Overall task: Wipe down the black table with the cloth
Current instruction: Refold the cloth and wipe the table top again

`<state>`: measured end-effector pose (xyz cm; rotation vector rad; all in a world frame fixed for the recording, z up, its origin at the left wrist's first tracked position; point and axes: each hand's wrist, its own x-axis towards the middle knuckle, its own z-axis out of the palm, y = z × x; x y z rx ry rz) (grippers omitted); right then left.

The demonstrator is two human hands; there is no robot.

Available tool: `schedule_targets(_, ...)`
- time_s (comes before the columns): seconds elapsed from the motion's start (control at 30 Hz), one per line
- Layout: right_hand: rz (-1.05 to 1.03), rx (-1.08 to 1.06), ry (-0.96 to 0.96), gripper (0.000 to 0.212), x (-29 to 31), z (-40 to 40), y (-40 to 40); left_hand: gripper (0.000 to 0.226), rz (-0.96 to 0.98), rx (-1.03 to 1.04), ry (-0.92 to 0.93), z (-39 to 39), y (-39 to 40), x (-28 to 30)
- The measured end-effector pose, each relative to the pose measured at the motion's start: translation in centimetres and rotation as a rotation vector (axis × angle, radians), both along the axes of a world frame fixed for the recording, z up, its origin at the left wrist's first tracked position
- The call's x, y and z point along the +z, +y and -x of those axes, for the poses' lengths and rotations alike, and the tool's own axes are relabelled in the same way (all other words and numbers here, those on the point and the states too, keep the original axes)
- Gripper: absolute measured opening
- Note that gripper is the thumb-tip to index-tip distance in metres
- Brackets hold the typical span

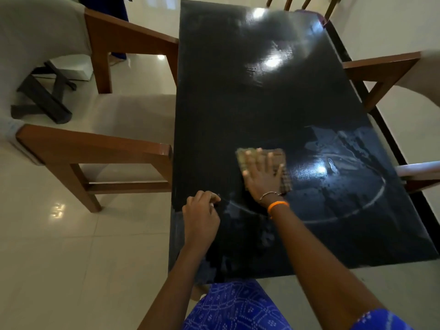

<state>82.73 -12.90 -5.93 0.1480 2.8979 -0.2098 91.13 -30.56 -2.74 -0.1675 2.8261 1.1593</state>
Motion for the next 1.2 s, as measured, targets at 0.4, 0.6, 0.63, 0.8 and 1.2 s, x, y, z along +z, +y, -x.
schedule_targets(0.4,-0.034,0.308,0.1,0.06,-0.4,-1.1,7.1,0.016,0.056,-0.108,-0.044,1.9,7.5,0.6)
schedule_targets(0.6,-0.107,-0.002,0.092,0.073,0.8,-0.5,23.7,0.016,0.017,-0.169,-0.072,4.0,15.7,1.1)
schedule_targets(0.63,-0.114,-0.069,0.097,0.075,0.8,-0.6,26.6,0.016,0.019,-0.185,-0.078,4.4,17.2,1.2)
schedule_targets(0.8,-0.059,-0.409,0.124,0.064,0.2,-0.8,33.5,0.017,-0.081,-0.114,-0.102,6.0,21.5,1.5)
schedule_targets(1.2,0.127,0.035,0.172,0.069,-0.4,5.4,16.1,0.026,0.162,0.19,-0.129,7.8,21.0,0.3)
